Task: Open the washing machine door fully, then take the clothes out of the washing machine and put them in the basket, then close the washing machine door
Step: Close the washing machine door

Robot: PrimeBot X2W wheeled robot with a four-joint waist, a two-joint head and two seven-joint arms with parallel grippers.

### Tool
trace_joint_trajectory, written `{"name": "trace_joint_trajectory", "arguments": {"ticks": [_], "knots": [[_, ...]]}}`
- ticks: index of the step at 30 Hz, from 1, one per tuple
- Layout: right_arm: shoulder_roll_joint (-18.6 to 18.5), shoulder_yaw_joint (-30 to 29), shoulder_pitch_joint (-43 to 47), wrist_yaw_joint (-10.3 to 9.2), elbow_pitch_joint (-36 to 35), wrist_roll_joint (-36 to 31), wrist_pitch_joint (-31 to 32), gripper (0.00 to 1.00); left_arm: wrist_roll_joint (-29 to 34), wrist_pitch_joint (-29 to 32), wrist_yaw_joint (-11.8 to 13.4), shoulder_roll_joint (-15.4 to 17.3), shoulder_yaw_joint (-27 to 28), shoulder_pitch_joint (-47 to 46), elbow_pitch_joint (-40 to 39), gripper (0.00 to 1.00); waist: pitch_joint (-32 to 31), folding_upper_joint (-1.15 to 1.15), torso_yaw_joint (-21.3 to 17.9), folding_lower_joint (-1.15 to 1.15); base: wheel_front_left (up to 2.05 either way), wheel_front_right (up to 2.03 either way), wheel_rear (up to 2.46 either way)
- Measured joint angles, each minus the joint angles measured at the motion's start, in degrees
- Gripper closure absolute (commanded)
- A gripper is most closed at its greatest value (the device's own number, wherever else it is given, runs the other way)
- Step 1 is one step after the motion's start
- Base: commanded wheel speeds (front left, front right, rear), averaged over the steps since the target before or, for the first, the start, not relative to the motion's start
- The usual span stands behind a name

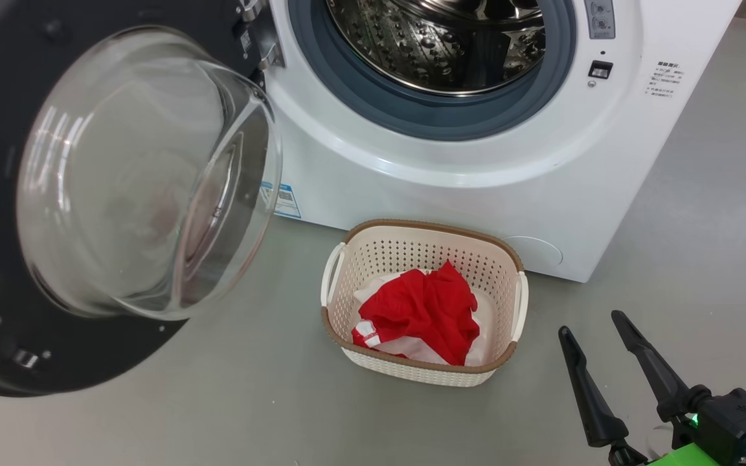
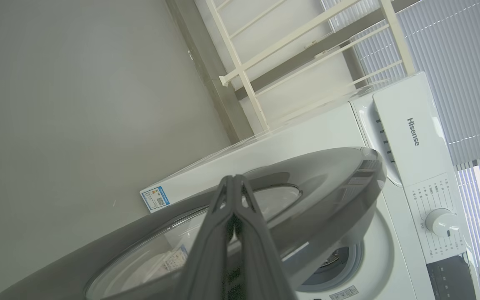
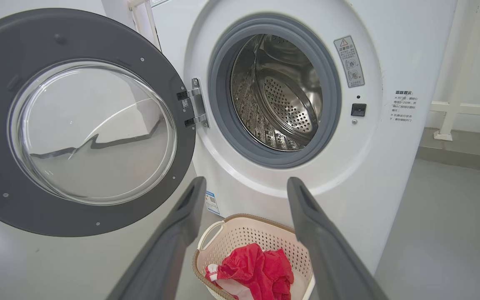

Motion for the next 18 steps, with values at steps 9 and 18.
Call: {"name": "trace_joint_trajectory", "arguments": {"ticks": [9, 18], "knots": [[0.01, 0.02, 0.01, 0.00, 0.46, 0.26, -0.53, 0.00, -2.03, 2.94, 0.63, -3.79, -1.00, 3.65, -7.40, 1.00, -0.54, 0.00, 0.41, 0.00, 0.00, 0.00, 0.00], [0.01, 0.07, 0.01, 0.00, 1.00, 0.49, -0.76, 0.00, -4.48, 5.23, 1.19, -7.13, -1.02, 6.19, -14.01, 1.00, -0.83, 0.00, 0.68, 0.00, 0.00, 0.00, 0.00]]}}
